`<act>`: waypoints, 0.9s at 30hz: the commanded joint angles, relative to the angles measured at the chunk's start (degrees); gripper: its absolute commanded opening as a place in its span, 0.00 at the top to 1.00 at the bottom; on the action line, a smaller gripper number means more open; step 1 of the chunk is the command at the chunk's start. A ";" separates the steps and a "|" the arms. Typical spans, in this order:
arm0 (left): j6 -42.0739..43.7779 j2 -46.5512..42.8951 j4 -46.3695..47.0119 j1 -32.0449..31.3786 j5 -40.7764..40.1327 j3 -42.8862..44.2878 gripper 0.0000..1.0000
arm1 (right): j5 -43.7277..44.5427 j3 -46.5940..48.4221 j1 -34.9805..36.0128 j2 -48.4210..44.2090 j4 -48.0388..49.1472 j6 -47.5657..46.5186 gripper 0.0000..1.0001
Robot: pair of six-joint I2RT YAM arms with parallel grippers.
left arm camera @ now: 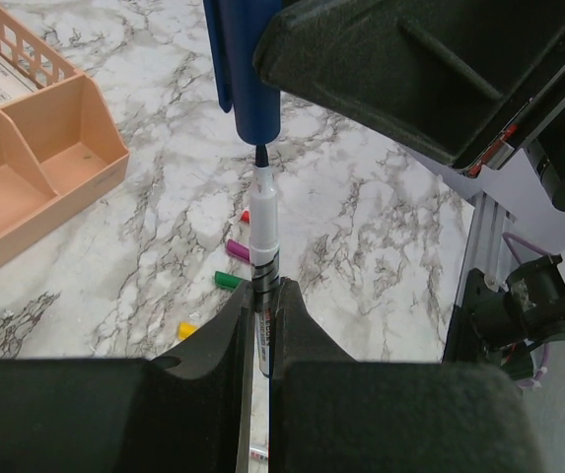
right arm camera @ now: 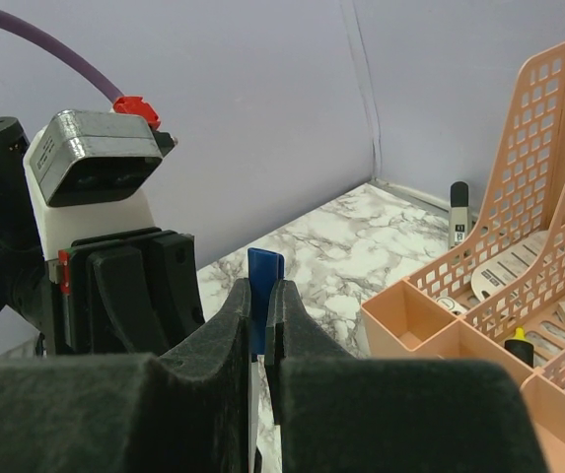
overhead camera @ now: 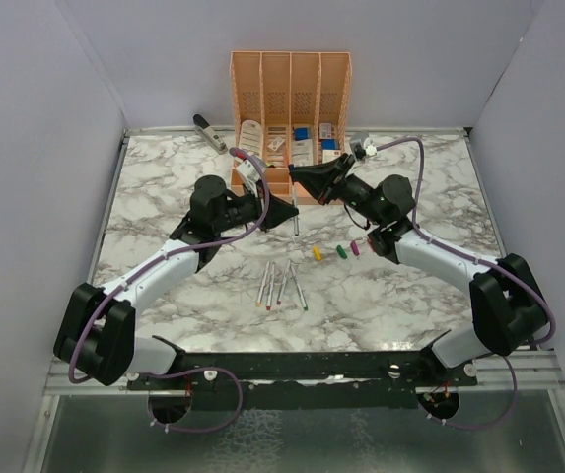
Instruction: Insert the pens into the pen caps
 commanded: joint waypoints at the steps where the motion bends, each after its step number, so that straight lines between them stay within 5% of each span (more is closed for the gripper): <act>1: 0.46 -2.88 3.04 -0.06 -2.50 -0.76 1.00 | -0.85 -0.77 0.21 0.29 0.84 -0.02 0.99; 27: -0.22 -1.12 4.63 -0.07 -1.28 -0.10 1.00 | -1.71 -1.55 0.25 1.20 2.18 3.07 0.99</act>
